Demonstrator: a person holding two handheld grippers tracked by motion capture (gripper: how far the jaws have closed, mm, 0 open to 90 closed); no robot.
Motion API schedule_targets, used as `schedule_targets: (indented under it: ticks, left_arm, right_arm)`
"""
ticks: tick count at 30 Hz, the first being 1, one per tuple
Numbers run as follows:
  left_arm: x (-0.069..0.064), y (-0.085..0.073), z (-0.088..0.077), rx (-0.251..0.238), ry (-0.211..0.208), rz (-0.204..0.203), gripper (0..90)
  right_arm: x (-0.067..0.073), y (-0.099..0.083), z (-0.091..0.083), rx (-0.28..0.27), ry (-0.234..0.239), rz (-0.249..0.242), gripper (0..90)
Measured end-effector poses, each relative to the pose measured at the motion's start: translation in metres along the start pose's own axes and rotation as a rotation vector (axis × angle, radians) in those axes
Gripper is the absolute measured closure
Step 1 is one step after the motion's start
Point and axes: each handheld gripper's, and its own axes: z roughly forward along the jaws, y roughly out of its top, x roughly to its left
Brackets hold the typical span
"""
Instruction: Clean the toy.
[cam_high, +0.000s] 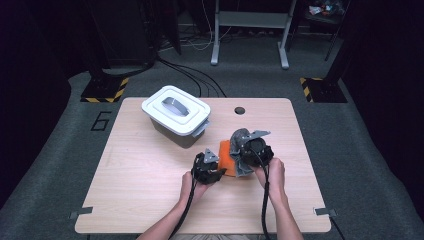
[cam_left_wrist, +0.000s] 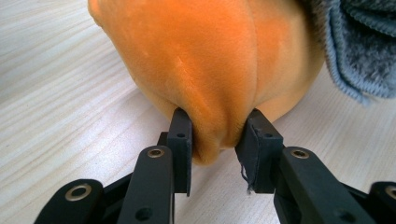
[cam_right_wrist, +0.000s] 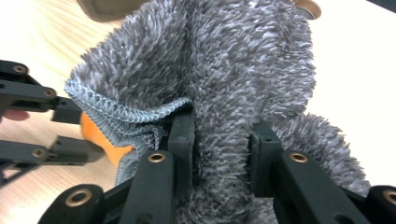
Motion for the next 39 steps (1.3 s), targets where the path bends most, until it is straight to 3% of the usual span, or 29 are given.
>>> schedule_targets:
  ticks: [18, 26, 29, 35, 37, 39]
  left_arm:
    - [0.002, -0.004, 0.001, -0.005, -0.002, -0.015, 67.9]
    - [0.004, -0.006, 0.001, 0.001, -0.002, -0.013, 67.9]
    - [0.004, -0.006, 0.003, -0.001, -0.002, -0.024, 67.9]
    - [0.006, -0.006, 0.002, 0.008, -0.005, -0.023, 67.9]
    - [0.007, -0.006, 0.002, 0.01, -0.003, -0.023, 67.8]
    - [0.007, -0.006, 0.002, 0.014, -0.003, -0.02, 67.8]
  right_arm:
    - [-0.04, -0.035, 0.004, 0.016, -0.025, 0.152, 67.7]
    - [-0.051, -0.049, 0.022, 0.056, -0.039, 0.192, 67.9]
    - [-0.053, -0.053, 0.031, 0.097, -0.038, 0.226, 67.9]
    - [-0.055, -0.061, 0.052, 0.16, -0.035, 0.219, 67.9]
    - [-0.056, -0.06, 0.051, 0.163, -0.03, 0.232, 67.8]
    - [-0.059, -0.06, 0.046, 0.149, -0.031, 0.213, 67.6]
